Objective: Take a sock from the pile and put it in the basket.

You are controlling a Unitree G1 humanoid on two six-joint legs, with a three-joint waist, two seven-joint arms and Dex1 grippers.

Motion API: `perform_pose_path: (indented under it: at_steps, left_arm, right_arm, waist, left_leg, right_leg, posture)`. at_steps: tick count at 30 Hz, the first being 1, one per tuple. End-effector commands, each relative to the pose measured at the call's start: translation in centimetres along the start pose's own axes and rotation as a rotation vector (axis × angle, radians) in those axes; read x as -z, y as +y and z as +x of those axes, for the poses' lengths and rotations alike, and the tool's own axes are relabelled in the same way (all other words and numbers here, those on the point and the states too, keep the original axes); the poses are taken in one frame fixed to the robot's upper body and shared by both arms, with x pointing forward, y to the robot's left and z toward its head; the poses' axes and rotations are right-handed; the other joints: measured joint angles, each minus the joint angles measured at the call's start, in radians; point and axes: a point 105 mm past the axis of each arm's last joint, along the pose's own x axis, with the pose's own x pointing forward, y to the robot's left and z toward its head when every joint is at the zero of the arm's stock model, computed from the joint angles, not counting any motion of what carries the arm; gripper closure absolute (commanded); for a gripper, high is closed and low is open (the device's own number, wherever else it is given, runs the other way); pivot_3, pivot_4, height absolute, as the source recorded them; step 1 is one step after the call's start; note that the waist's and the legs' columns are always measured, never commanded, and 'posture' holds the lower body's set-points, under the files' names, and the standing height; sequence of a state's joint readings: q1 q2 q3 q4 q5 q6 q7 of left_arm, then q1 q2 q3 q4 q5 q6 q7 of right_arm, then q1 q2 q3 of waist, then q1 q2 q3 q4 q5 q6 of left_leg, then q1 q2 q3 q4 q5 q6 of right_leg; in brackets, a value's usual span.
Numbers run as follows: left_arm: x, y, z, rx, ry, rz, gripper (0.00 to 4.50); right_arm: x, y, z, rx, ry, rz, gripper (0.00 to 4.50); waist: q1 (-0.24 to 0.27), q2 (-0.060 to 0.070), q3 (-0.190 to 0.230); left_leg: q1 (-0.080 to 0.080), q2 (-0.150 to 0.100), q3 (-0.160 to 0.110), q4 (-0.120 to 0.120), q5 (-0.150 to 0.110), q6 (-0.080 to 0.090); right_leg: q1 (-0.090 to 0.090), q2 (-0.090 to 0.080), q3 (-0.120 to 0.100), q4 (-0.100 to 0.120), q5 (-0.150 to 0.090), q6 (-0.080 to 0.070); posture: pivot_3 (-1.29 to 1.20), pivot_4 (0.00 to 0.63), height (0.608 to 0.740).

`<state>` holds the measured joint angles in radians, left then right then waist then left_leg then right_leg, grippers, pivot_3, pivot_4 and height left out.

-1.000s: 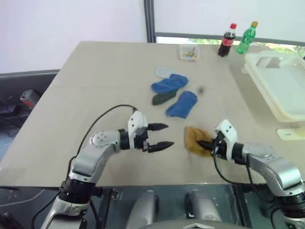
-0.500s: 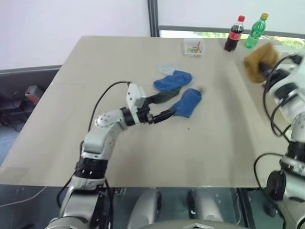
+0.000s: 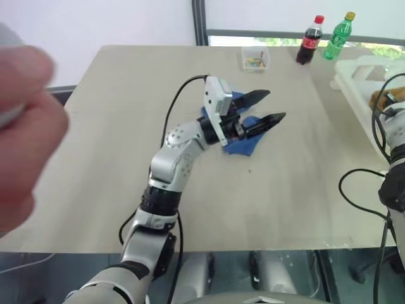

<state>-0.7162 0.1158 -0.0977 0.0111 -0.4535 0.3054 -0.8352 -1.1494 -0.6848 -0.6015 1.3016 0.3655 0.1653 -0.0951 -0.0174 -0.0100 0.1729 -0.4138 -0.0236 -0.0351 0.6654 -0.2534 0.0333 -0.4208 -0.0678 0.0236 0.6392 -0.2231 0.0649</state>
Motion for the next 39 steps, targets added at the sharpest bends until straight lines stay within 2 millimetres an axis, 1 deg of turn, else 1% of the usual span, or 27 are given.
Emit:
perform_pose_path:
  at_steps: [1, 3, 6, 9, 12, 16, 18, 19, 20, 21, 23, 24, 25, 26, 27, 28, 29, 30, 32, 33, 35, 39]
  left_arm:
    - [-1.2, -0.4, 0.7, 0.007, -0.042, 0.040, 0.82]
    - [-1.2, -0.5, 0.7, 0.004, -0.043, 0.038, 0.82]
    - [-1.2, -0.3, 0.7, -0.008, -0.047, 0.028, 0.82]
    - [-1.0, -0.2, 0.6, -0.022, -0.039, 0.006, 0.82]
    - [-0.7, -0.1, 0.6, -0.020, -0.022, -0.022, 0.82]
    - [-0.5, 0.2, 0.5, -0.039, -0.004, -0.021, 0.82]
    - [0.0, 0.6, 0.3, -0.063, 0.027, 0.010, 0.82]
    - [0.3, 0.9, 0.1, -0.087, 0.041, 0.019, 0.82]
    - [0.4, 1.0, -0.3, -0.086, 0.028, 0.049, 0.82]
    - [0.8, 1.2, -0.8, -0.102, 0.045, 0.072, 0.82]
    - [1.4, 1.9, -2.6, -0.144, 0.081, 0.073, 0.82]
    - [1.7, 2.3, -3.6, -0.163, 0.114, 0.059, 0.82]
    - [2.0, 2.6, -4.6, -0.181, 0.141, 0.060, 0.82]
    - [2.1, 2.8, -5.3, -0.190, 0.159, 0.064, 0.82]
    - [2.3, 3.1, -6.2, -0.212, 0.184, 0.087, 0.82]
    - [2.4, 3.5, -7.2, -0.245, 0.208, 0.090, 0.82]
    - [2.4, 3.8, -8.4, -0.265, 0.237, 0.098, 0.82]
    - [2.4, 4.0, -9.5, -0.279, 0.264, 0.109, 0.82]
    - [2.3, 4.2, -11.3, -0.309, 0.304, 0.118, 0.82]
    - [2.2, 4.4, -12.1, -0.328, 0.320, 0.118, 0.82]
    - [1.9, 4.5, -13.6, -0.352, 0.341, 0.111, 0.82]
    - [1.7, 3.3, -16.8, -0.336, 0.397, 0.054, 0.82]
  right_arm:
    - [-2.0, -0.1, -0.1, -0.015, -0.048, 0.052, 3.48]
    - [-1.9, -0.5, -0.1, -0.010, -0.041, 0.058, 2.88]
    - [-2.1, -1.0, -0.1, 0.016, -0.041, 0.039, 1.37]
    - [-2.5, -1.1, -0.2, 0.030, -0.050, 0.029, 0.06]
    - [-3.1, -0.9, -0.3, 0.033, -0.069, 0.017, 0.02]
    - [-3.4, -1.0, -0.5, 0.058, -0.090, -0.025, 0.02]
    - [-3.6, -0.7, -1.3, 0.049, -0.131, -0.078, 0.02]
    - [-3.7, -0.2, -2.2, 0.021, -0.174, -0.131, 0.02]
    - [-3.3, 0.9, -3.9, -0.054, -0.214, -0.190, 0.02]
    - [-2.5, 2.2, -5.9, -0.141, -0.225, -0.224, 0.02]
    - [0.3, 5.4, -11.4, -0.397, -0.224, -0.364, 0.02]
    - [1.9, 6.6, -13.8, -0.526, -0.207, -0.442, 0.02]
    - [3.7, 7.0, -15.8, -0.625, -0.189, -0.566, 0.02]
    - [4.8, 7.0, -17.0, -0.678, -0.170, -0.644, 0.02]
    - [6.2, 6.7, -18.3, -0.743, -0.139, -0.786, 0.02]
    - [7.6, 6.0, -19.4, -0.798, -0.084, -0.881, 0.02]
    - [8.5, 5.4, -20.3, -0.834, -0.025, -0.892, 0.02]
    - [9.0, 4.9, -21.1, -0.867, 0.019, -0.900, 0.02]
    - [9.3, 4.3, -22.2, -0.907, 0.057, -0.941, 0.02]
    - [9.3, 3.9, -22.5, -0.909, 0.063, -0.962, 0.02]
    - [9.4, 3.0, -22.9, -0.909, 0.089, -0.957, 0.02]
    - [9.7, 1.5, -23.2, -0.906, 0.126, -0.971, 0.02]
  waist:
    - [0.000, 0.000, 0.000]
    - [0.000, 0.000, 0.000]
    - [0.001, 0.000, 0.000]
    - [0.001, 0.000, 0.000]
    - [0.001, 0.000, 0.000]
    - [0.002, 0.000, 0.000]
    - [0.003, 0.000, 0.000]
    - [0.003, 0.000, 0.000]
    - [0.003, 0.001, 0.000]
    - [0.005, 0.001, -0.001]
    - [0.003, 0.005, -0.003]
    - [0.002, 0.006, -0.003]
    - [0.000, 0.006, -0.004]
    - [0.001, 0.006, -0.004]
    - [0.000, 0.007, -0.004]
    - [-0.004, 0.007, -0.004]
    - [0.005, 0.008, -0.003]
    - [0.006, 0.006, -0.003]
    - [0.005, 0.004, -0.002]
    - [0.005, 0.004, -0.002]
    - [0.007, 0.003, -0.002]
    - [0.005, 0.002, -0.002]
  left_leg:
    - [0.000, 0.000, 0.000, 0.000, -0.001, 0.002]
    - [0.000, 0.000, 0.000, 0.002, -0.002, 0.003]
    - [0.000, 0.000, 0.000, 0.002, -0.002, 0.003]
    - [0.000, 0.000, 0.000, 0.002, -0.002, 0.003]
    - [0.000, 0.000, 0.000, 0.002, -0.002, 0.003]
    - [0.000, 0.000, 0.000, 0.002, 0.000, 0.001]
    - [0.000, 0.000, 0.000, 0.003, 0.000, 0.001]
    - [0.000, 0.000, -0.001, 0.003, 0.000, 0.000]
    - [0.000, 0.001, -0.001, 0.003, 0.000, 0.000]
    - [0.000, 0.001, -0.001, 0.003, 0.000, 0.000]
    - [-0.001, 0.004, -0.006, 0.003, 0.000, 0.000]
    - [-0.001, 0.004, -0.005, 0.001, 0.000, 0.000]
    - [-0.001, 0.003, -0.005, 0.002, 0.000, 0.000]
    - [0.000, 0.004, -0.004, 0.003, -0.002, 0.002]
    - [0.000, 0.004, -0.004, 0.003, -0.002, 0.004]
    - [0.001, 0.004, -0.005, 0.003, -0.002, 0.004]
    - [0.001, 0.006, -0.004, 0.004, -0.002, 0.004]
    - [0.002, 0.003, -0.004, 0.005, -0.002, 0.004]
    - [0.009, 0.005, -0.006, 0.005, -0.002, 0.004]
    - [0.013, 0.005, -0.005, 0.005, -0.002, 0.004]
    - [0.014, 0.005, -0.004, 0.005, -0.002, 0.004]
    - [0.014, 0.006, -0.004, 0.004, -0.002, 0.004]
  right_leg:
    - [0.000, 0.000, 0.000, 0.000, 0.000, 0.000]
    - [0.000, 0.001, 0.001, 0.002, 0.000, 0.000]
    - [0.000, 0.001, 0.001, 0.002, 0.000, 0.000]
    - [0.000, 0.001, 0.001, 0.002, 0.000, 0.001]
    - [0.000, 0.001, 0.001, 0.002, 0.001, 0.001]
    - [0.000, 0.001, 0.001, 0.002, 0.001, 0.001]
    - [0.000, 0.001, 0.001, 0.002, 0.001, 0.001]
    - [0.000, 0.002, 0.001, 0.002, 0.001, 0.001]
    - [0.000, 0.002, 0.001, 0.003, 0.001, 0.001]
    - [0.000, 0.002, 0.001, 0.003, 0.001, 0.001]
    - [0.000, 0.003, -0.002, 0.003, 0.000, 0.001]
    - [-0.003, 0.003, 0.002, 0.005, 0.001, 0.001]
    - [-0.003, 0.003, 0.003, 0.005, 0.001, 0.001]
    - [-0.003, 0.003, 0.004, 0.006, 0.001, 0.001]
    - [-0.004, 0.004, 0.004, 0.006, 0.001, 0.001]
    - [-0.004, 0.004, 0.003, 0.007, 0.000, 0.001]
    - [-0.004, 0.006, 0.004, 0.007, 0.001, 0.001]
    - [-0.002, 0.005, 0.004, 0.007, 0.001, 0.001]
    - [0.008, 0.005, 0.002, 0.005, 0.000, 0.001]
    - [0.010, 0.005, 0.003, 0.005, 0.000, 0.001]
    - [0.011, 0.005, 0.004, 0.004, 0.000, 0.001]
    - [0.011, 0.005, 0.004, 0.005, 0.000, 0.001]
  posture:
    - [0.00, 0.150, 0.740]
    - [0.00, 0.150, 0.740]
    - [0.00, 0.150, 0.740]
    - [0.00, 0.150, 0.740]
    - [0.00, 0.150, 0.740]
    - [0.00, 0.150, 0.740]
    - [0.00, 0.150, 0.740]
    - [0.00, 0.150, 0.740]
    - [0.00, 0.150, 0.740]
    - [0.00, 0.150, 0.740]
    - [0.00, 0.150, 0.740]
    - [0.00, 0.150, 0.740]
    - [0.00, 0.150, 0.740]
    - [0.00, 0.150, 0.740]
    - [0.00, 0.150, 0.740]
    - [0.00, 0.150, 0.740]
    - [0.00, 0.150, 0.740]
    - [0.00, 0.150, 0.740]
    - [0.00, 0.150, 0.740]
    - [0.00, 0.150, 0.740]
    - [0.00, 0.150, 0.740]
    - [0.00, 0.150, 0.740]
